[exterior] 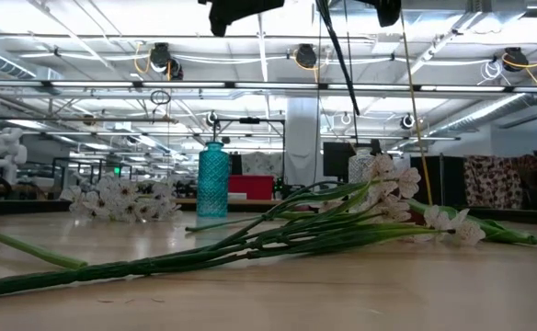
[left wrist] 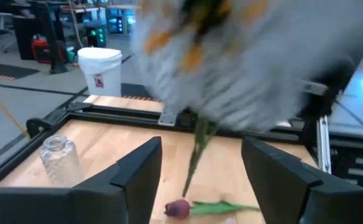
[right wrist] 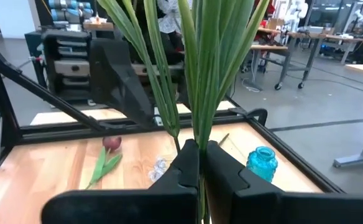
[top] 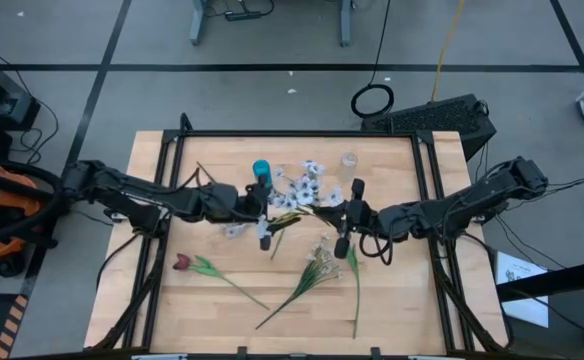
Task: Sort flowers into vase by color
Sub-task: Put the right white flowers into the blue vase
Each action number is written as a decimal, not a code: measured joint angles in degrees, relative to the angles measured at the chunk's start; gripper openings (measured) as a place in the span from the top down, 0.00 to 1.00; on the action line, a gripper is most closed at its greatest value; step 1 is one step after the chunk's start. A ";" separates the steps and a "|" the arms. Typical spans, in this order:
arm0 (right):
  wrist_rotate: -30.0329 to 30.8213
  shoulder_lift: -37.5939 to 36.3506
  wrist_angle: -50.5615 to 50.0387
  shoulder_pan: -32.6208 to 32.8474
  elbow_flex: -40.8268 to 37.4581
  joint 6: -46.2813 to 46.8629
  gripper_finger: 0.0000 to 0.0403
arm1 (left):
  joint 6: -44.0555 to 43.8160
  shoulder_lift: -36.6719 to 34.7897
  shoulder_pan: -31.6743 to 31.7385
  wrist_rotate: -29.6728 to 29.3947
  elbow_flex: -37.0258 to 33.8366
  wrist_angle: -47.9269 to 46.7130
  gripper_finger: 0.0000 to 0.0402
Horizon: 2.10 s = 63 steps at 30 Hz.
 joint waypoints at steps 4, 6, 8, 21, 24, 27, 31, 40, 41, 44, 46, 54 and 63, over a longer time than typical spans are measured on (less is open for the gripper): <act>-0.69 0.00 2.07 -0.01 0.00 -1.55 1.00 | 0.01 1.09 0.84 0.02 0.00 -0.05 0.33; -1.34 0.00 2.96 -0.15 0.00 -2.05 1.00 | 0.05 1.60 0.88 0.45 0.00 1.15 0.29; -1.33 -0.02 3.82 -0.15 0.00 -2.19 1.00 | 0.16 2.13 0.88 1.77 0.00 3.89 0.27; -4.35 1.14 4.02 -0.22 0.00 -2.16 1.00 | 3.59 2.67 1.02 6.58 -0.02 13.43 0.24; -4.33 1.16 3.95 -0.24 0.00 -2.18 1.00 | 3.37 2.69 1.39 9.56 -0.02 13.26 0.24; -4.33 1.14 3.99 -0.26 0.00 -2.54 1.00 | 3.18 2.69 1.58 11.08 -0.02 14.82 0.24; -4.33 1.14 3.98 -0.26 0.00 -3.31 1.00 | 4.62 2.69 1.58 11.20 -0.02 16.80 0.24; -4.33 1.14 3.94 -0.26 0.00 -3.73 1.00 | 4.12 3.42 2.93 11.23 0.00 18.13 0.24; -4.33 1.14 3.94 -0.26 0.00 -3.83 1.00 | 3.43 3.76 3.08 11.35 -0.01 18.16 0.24; -4.33 1.14 3.88 -0.28 0.00 -3.90 1.00 | 3.03 4.98 3.39 13.26 -0.01 19.93 0.24; -4.58 1.14 3.82 -0.28 0.00 -3.90 1.00 | 3.03 5.29 3.39 14.20 -0.02 20.98 0.24; -7.32 1.14 3.51 -1.03 0.00 -3.20 1.00 | 3.08 5.27 3.50 15.44 0.56 21.90 0.32; -8.99 1.14 3.47 -2.51 0.00 -2.87 1.00 | 4.18 5.27 3.93 17.85 0.57 22.06 0.45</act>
